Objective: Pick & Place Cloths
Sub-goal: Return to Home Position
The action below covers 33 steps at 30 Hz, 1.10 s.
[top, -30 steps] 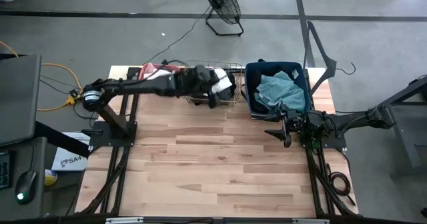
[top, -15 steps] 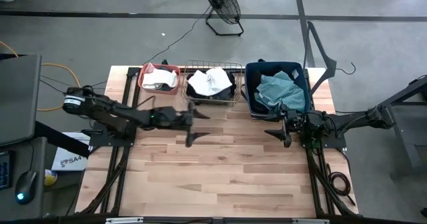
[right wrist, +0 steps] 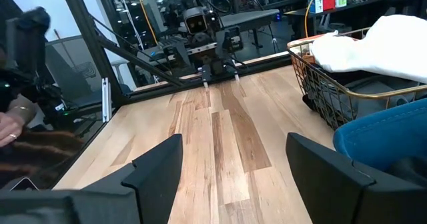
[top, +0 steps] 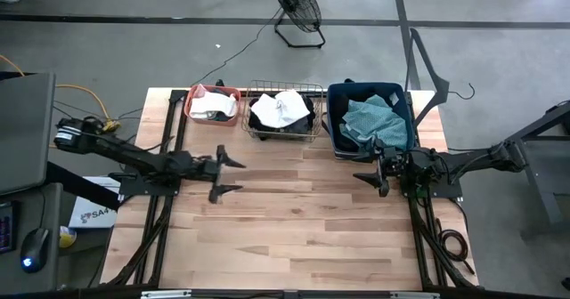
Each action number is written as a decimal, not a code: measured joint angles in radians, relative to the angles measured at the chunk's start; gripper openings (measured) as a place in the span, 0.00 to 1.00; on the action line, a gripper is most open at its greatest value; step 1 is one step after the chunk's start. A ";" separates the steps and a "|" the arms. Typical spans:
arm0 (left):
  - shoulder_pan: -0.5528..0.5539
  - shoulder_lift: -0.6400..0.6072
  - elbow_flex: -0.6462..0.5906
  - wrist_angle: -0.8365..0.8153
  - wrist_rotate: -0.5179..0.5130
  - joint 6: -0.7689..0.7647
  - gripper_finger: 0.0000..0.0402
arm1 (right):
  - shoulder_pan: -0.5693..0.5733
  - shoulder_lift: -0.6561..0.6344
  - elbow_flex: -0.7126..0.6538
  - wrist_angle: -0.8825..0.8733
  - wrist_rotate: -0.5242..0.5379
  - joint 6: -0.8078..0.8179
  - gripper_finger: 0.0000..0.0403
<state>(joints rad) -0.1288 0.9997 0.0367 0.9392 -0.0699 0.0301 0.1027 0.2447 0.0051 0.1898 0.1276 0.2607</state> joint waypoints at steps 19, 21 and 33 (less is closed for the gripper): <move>-0.068 -0.614 -0.020 -0.700 -0.102 0.051 0.77 | 0.000 0.000 0.000 0.000 0.000 0.000 0.64; -0.067 -0.675 -0.021 -0.752 -0.104 0.072 0.77 | 0.000 0.000 0.000 0.000 0.000 0.000 0.64; -0.067 -0.928 -0.022 -0.887 -0.234 0.098 0.77 | 0.000 0.000 0.000 0.000 0.000 0.000 0.64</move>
<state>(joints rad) -0.1955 0.0716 0.0147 0.0520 -0.3038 0.1280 0.1024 0.2451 0.0054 0.1896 0.1276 0.2607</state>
